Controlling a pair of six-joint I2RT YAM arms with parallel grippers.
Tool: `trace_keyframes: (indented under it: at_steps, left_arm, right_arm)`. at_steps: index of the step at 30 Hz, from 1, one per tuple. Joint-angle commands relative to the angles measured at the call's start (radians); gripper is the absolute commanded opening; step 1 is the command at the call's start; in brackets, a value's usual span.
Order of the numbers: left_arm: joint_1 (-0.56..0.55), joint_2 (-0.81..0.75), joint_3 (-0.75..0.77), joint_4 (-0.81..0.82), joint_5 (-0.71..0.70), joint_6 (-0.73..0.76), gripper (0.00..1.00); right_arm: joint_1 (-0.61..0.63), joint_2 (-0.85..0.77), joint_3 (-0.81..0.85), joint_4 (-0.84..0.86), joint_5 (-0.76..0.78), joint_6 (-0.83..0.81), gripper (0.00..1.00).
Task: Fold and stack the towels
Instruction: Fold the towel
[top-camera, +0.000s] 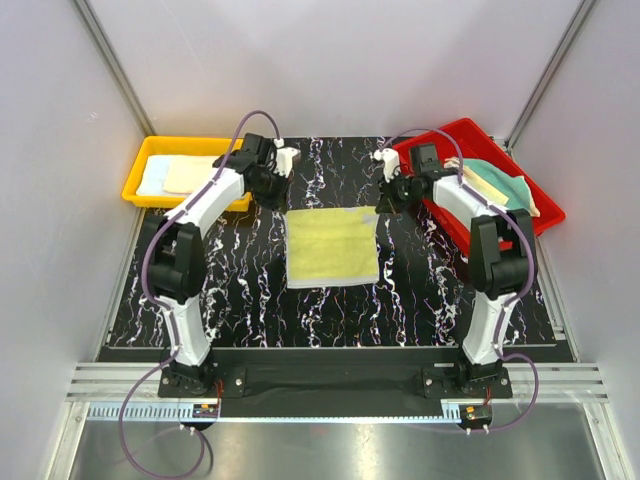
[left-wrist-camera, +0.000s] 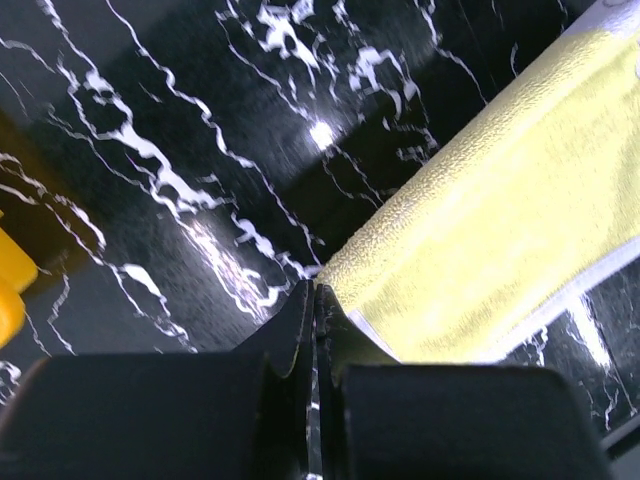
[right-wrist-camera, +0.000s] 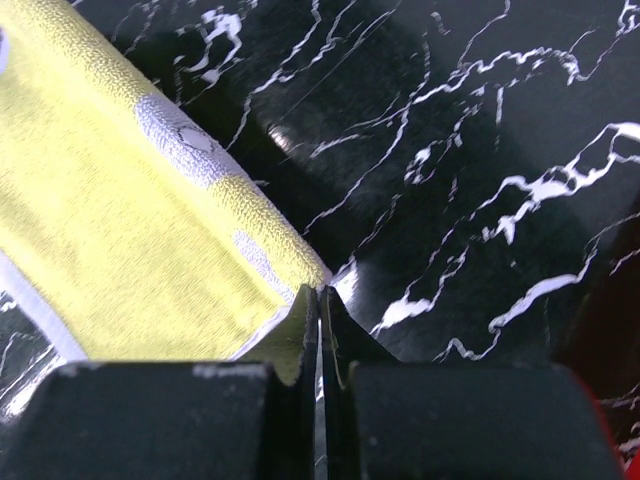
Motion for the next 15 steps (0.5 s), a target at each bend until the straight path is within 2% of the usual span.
trace_keyframes:
  at_steps: [1, 8, 15]
  left_arm:
    - [-0.002, -0.091, -0.050, 0.023, -0.065, 0.022, 0.00]
    - [-0.047, -0.180, -0.171, 0.049, -0.116, 0.014, 0.00]
    - [-0.093, -0.281, -0.278, 0.055, -0.134, -0.018, 0.00]
  right_arm:
    - [0.003, -0.122, -0.073, 0.107, 0.060, -0.002, 0.00]
    - [0.053, -0.251, -0.252, 0.136, 0.170, -0.004, 0.00]
    - [0.090, -0.366, -0.375, 0.130, 0.209, 0.050, 0.00]
